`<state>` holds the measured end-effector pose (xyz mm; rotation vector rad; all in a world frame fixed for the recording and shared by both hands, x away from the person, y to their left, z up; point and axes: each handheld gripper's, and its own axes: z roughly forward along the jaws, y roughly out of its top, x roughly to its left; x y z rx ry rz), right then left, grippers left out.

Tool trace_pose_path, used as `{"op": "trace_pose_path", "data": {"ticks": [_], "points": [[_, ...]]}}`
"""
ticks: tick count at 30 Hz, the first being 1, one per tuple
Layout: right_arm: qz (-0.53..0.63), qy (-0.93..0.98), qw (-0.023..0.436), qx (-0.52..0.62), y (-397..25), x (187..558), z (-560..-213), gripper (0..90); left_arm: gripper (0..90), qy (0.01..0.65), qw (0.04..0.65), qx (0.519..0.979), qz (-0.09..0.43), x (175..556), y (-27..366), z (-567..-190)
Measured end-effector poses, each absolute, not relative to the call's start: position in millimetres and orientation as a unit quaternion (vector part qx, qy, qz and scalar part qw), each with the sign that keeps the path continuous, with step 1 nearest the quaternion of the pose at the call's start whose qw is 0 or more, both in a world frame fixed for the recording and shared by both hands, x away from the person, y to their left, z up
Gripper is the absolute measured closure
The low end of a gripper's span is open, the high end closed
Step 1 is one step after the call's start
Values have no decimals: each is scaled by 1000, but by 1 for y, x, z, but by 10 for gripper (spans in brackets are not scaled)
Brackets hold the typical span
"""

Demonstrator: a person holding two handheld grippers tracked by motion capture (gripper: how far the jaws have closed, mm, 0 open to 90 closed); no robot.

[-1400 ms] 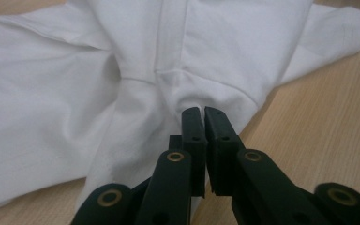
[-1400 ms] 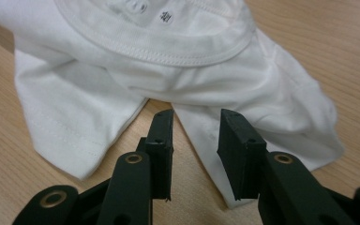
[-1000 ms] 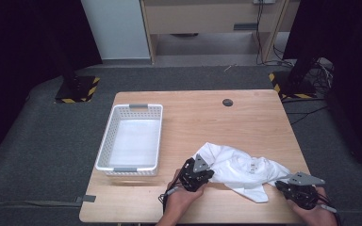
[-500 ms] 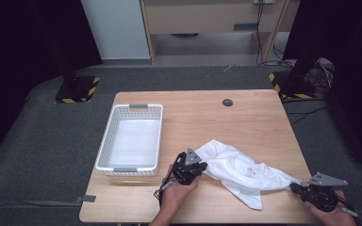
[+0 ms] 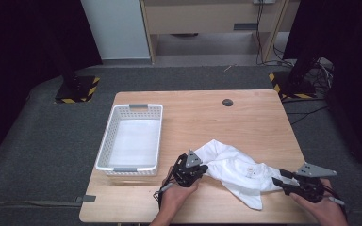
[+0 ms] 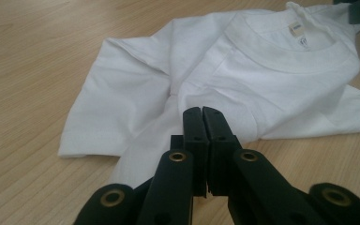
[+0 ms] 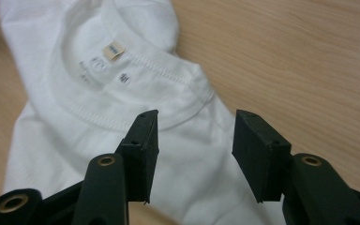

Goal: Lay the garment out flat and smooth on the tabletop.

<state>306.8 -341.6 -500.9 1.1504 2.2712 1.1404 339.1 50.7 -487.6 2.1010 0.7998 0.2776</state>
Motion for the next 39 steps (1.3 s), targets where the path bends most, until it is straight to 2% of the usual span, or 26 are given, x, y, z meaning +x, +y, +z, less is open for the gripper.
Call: {"op": "trace_pose_path", "data": {"ticks": [6, 11, 14, 17, 22, 25, 28, 32, 34, 39], "points": [[407, 799, 167, 410, -348, 333, -507, 479, 898, 324, 425, 837, 114, 334, 56, -486], [411, 811, 128, 396, -345, 337, -518, 438, 898, 327, 421, 838, 114, 329, 60, -487], [414, 820, 121, 377, -335, 338, -522, 435, 898, 329, 421, 837, 117, 326, 62, -485], [419, 823, 120, 363, -328, 340, -520, 559, 898, 332, 424, 834, 119, 322, 66, -483], [402, 840, 102, 352, -323, 337, -514, 858, 898, 334, 423, 835, 114, 321, 70, -483], [405, 838, 102, 352, -326, 333, -511, 897, 891, 329, 419, 840, 105, 321, 67, -486], [411, 834, 104, 354, -331, 328, -509, 897, 838, 319, 419, 844, 99, 322, 63, -489], [422, 828, 99, 357, -338, 326, -512, 872, 714, 315, 420, 845, 104, 323, 57, -492], [424, 824, 100, 362, -338, 326, -513, 817, 665, 311, 425, 844, 105, 325, 55, -492], [441, 807, 120, 374, -335, 334, -515, 591, 612, 305, 436, 840, 104, 335, 48, -494]]}}
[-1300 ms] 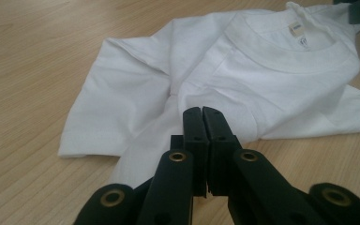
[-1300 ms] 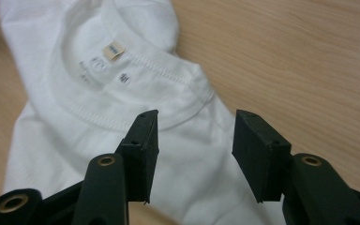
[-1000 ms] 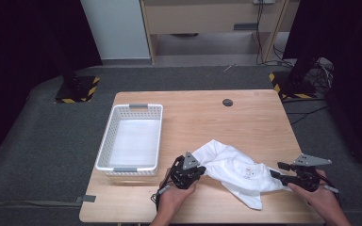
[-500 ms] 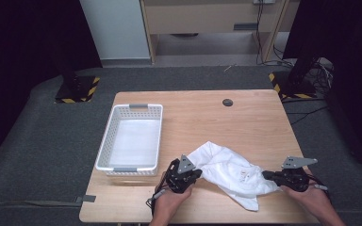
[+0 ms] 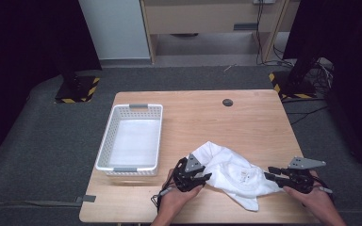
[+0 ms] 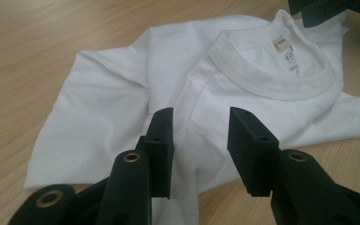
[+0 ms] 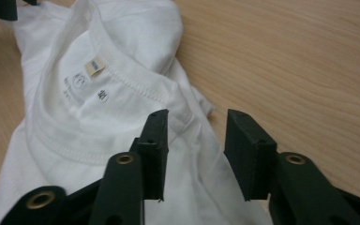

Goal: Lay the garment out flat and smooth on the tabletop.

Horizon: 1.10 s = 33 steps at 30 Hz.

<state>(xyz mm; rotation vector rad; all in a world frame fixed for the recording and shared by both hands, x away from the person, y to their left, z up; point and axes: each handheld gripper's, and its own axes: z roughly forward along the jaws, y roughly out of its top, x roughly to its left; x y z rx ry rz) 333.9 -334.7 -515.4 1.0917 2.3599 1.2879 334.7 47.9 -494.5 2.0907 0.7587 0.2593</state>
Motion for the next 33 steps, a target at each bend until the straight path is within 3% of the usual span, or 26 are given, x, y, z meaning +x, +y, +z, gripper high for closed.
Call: {"op": "trace_pose_path", "data": {"ticks": [5, 11, 14, 20, 27, 33], "points": [[440, 805, 125, 378, -329, 342, -520, 484, 564, 300, 430, 845, 100, 339, 43, -502], [452, 810, 97, 361, -320, 341, -523, 464, 550, 293, 421, 854, 85, 339, 40, -509], [443, 822, 89, 347, -313, 340, -523, 520, 567, 292, 409, 861, 76, 340, 36, -513], [428, 835, 81, 336, -309, 336, -521, 778, 676, 286, 395, 870, 75, 337, 31, -516], [435, 836, 86, 323, -305, 328, -508, 821, 854, 269, 384, 879, 88, 330, 27, -512], [447, 830, 89, 322, -309, 324, -499, 824, 884, 270, 390, 875, 93, 327, 26, -508]]}}
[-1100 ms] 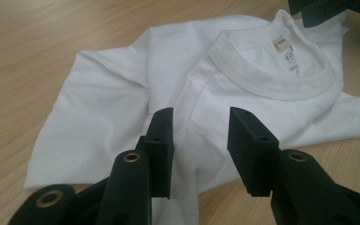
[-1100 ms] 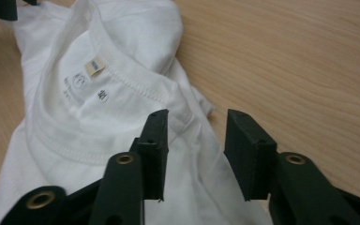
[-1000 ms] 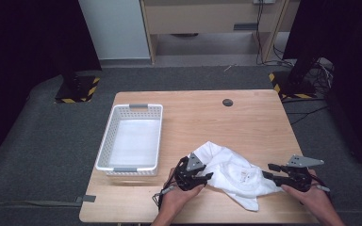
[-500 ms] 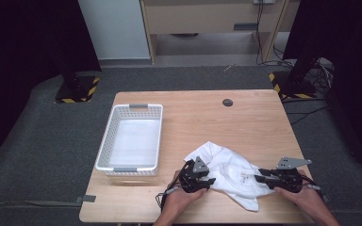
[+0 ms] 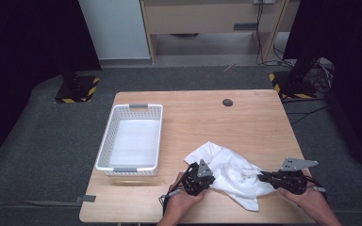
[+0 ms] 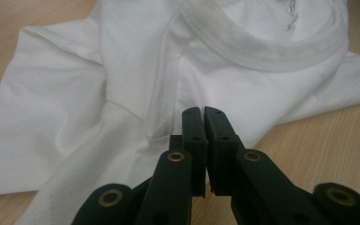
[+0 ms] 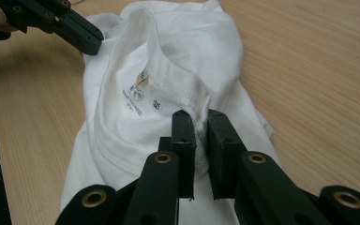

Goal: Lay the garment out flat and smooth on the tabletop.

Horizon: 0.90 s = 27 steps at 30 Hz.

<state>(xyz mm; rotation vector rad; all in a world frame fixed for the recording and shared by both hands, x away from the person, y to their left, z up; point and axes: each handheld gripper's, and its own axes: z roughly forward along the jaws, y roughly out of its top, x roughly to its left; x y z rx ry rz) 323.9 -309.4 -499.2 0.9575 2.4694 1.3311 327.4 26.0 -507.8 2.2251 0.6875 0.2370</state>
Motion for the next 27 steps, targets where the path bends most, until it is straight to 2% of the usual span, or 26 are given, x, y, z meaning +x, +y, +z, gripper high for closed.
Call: {"op": "trace_pose_path", "data": {"ticks": [8, 15, 27], "points": [[454, 824, 100, 325, -312, 321, -490, 826, 891, 276, 413, 862, 100, 323, 29, -493], [453, 818, 134, 328, -311, 325, -470, 826, 892, 283, 439, 844, 123, 324, 31, -470], [441, 805, 182, 353, -301, 354, -449, 824, 892, 300, 437, 833, 157, 358, 26, -447]]}}
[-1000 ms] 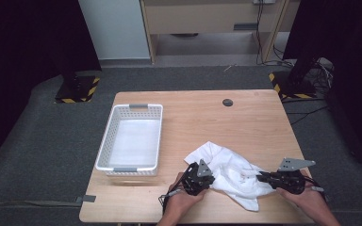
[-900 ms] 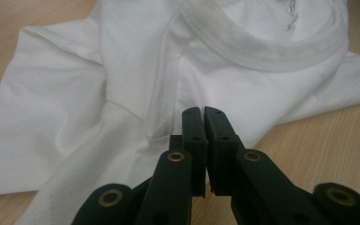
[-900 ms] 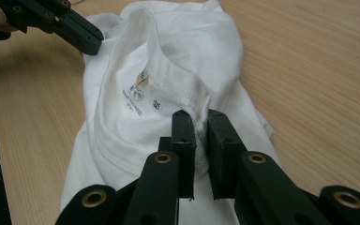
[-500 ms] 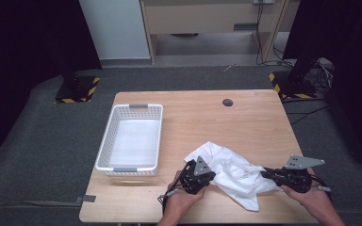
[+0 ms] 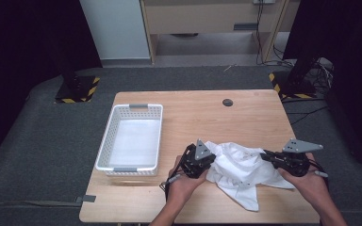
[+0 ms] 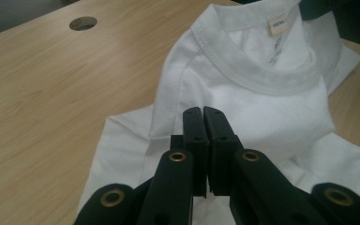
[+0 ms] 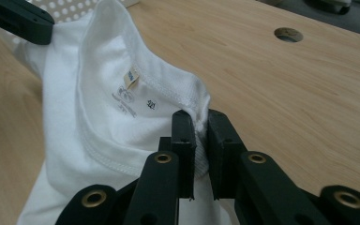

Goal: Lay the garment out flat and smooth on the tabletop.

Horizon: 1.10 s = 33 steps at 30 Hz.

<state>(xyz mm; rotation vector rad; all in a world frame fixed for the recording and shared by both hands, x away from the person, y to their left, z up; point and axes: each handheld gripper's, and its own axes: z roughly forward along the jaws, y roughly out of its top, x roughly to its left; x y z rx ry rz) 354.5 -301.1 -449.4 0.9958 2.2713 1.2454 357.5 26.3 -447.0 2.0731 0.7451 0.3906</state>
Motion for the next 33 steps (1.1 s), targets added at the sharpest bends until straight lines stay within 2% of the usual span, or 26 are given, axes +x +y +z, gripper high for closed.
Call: {"op": "trace_pose_path", "data": {"ticks": [13, 23, 25, 29, 33], "points": [[409, 779, 231, 415, -287, 400, -450, 823, 892, 326, 418, 829, 176, 399, 12, -439], [387, 768, 241, 449, -269, 436, -478, 790, 891, 364, 369, 836, 179, 441, 3, -469], [381, 769, 241, 452, -265, 443, -486, 737, 891, 373, 358, 838, 176, 448, 0, -479], [374, 770, 243, 456, -266, 448, -490, 557, 891, 381, 346, 840, 168, 455, -3, -494], [378, 765, 244, 461, -277, 441, -484, 446, 891, 385, 334, 845, 162, 458, -6, -506]]}}
